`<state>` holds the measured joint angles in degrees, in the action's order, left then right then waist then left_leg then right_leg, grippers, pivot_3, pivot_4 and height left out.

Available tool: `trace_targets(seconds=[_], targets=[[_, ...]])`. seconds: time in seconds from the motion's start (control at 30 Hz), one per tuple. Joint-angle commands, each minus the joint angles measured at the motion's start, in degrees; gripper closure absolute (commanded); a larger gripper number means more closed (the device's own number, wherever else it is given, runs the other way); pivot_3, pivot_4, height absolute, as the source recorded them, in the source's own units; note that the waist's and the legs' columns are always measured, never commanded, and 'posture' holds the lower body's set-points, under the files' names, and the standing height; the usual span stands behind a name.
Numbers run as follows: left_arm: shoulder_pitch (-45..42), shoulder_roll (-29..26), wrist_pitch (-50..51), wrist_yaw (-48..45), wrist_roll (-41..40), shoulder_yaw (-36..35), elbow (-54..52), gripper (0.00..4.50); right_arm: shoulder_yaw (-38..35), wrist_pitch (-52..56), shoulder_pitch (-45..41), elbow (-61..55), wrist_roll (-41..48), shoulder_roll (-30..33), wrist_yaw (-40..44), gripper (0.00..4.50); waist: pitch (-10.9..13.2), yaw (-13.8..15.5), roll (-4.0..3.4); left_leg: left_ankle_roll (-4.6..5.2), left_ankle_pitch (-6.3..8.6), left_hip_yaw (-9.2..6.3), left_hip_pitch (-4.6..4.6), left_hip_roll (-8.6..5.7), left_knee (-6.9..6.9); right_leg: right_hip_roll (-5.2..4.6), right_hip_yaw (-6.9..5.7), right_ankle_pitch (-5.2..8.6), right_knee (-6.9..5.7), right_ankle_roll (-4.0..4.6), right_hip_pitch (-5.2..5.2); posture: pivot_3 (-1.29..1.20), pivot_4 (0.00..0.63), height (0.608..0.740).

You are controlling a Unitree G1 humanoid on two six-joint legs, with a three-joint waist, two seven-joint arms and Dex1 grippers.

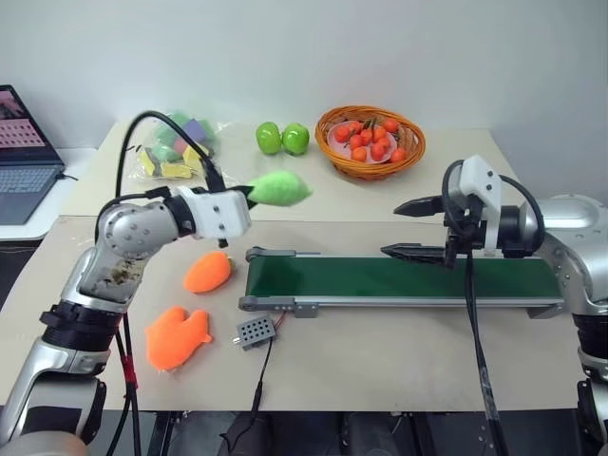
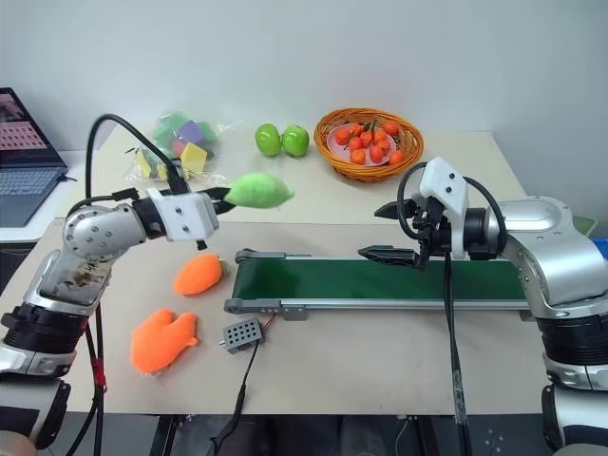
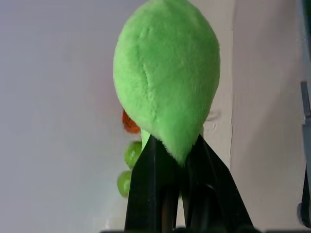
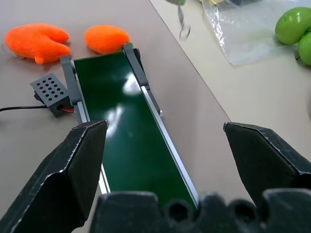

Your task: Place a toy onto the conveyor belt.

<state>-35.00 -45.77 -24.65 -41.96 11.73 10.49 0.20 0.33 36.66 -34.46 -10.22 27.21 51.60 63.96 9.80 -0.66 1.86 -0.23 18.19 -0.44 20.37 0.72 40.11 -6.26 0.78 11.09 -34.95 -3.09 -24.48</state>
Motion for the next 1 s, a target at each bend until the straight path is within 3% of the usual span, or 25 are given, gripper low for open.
trace_targets(seconds=[0.03,0.17,0.37,0.7,0.8,0.9,1.0], targets=[[1.23,-0.46,-12.55,6.59,10.2,1.76,1.82,4.42,-2.69,-0.84,-0.05,-1.35,0.53,0.89,-0.15,0.0,0.0,-0.04,0.0,0.01,0.01,0.0,-0.01,0.0,0.0,0.0,0.0,0.0,0.01,0.0,0.0,0.0,0.15,0.738],[2.63,2.04,-15.52,14.32,17.49,1.62,3.99,4.42,-3.12,-0.62,0.58,-1.98,0.55,0.86,-0.71,0.0,0.01,0.09,-0.01,0.02,0.01,0.01,0.01,0.01,0.04,0.0,-0.02,0.0,-0.02,0.0,0.0,0.0,0.15,0.738],[4.97,1.74,-20.24,18.31,23.2,3.55,8.81,4.42,-4.13,0.01,1.3,-3.13,0.9,1.17,-1.72,0.0,0.01,0.05,-0.02,0.05,0.02,0.0,0.01,0.01,0.06,0.0,-0.03,0.0,-0.02,-0.02,0.01,0.0,0.15,0.738],[6.64,0.65,-26.07,17.47,22.95,6.91,12.7,4.42,-5.29,0.24,2.66,-4.35,1.28,1.94,-2.71,0.0,0.01,0.07,-0.02,0.05,0.03,0.0,0.01,0.02,0.06,0.0,-0.04,-0.01,-0.03,-0.02,0.01,0.0,0.15,0.738],[5.2,0.37,-26.38,16.72,22.28,7.38,16.07,3.58,-5.63,0.66,2.94,-4.78,1.5,2.01,-3.18,0.0,0.01,0.0,-0.02,0.05,0.03,0.01,-0.05,0.02,0.06,0.0,-0.04,-0.01,-0.05,-0.02,0.05,0.0,0.15,0.738],[3.36,-0.12,-26.3,17.3,23.79,7.18,19.17,2.35,-5.88,0.84,3.29,-5.22,1.76,2.23,-3.36,0.0,0.01,0.02,-0.02,0.05,0.02,0.01,-0.07,0.02,0.07,0.0,-0.04,-0.01,-0.07,-0.02,0.06,0.0,0.15,0.738],[1.43,-0.69,-26.65,17.5,24.33,7.14,21.43,1.45,-5.84,0.68,3.38,-5.08,1.67,2.34,-3.4,0.0,0.01,0.02,-0.02,0.05,0.02,0.0,-0.06,0.03,0.08,0.0,-0.05,-0.01,-0.06,-0.02,0.07,0.0,0.15,0.738]])
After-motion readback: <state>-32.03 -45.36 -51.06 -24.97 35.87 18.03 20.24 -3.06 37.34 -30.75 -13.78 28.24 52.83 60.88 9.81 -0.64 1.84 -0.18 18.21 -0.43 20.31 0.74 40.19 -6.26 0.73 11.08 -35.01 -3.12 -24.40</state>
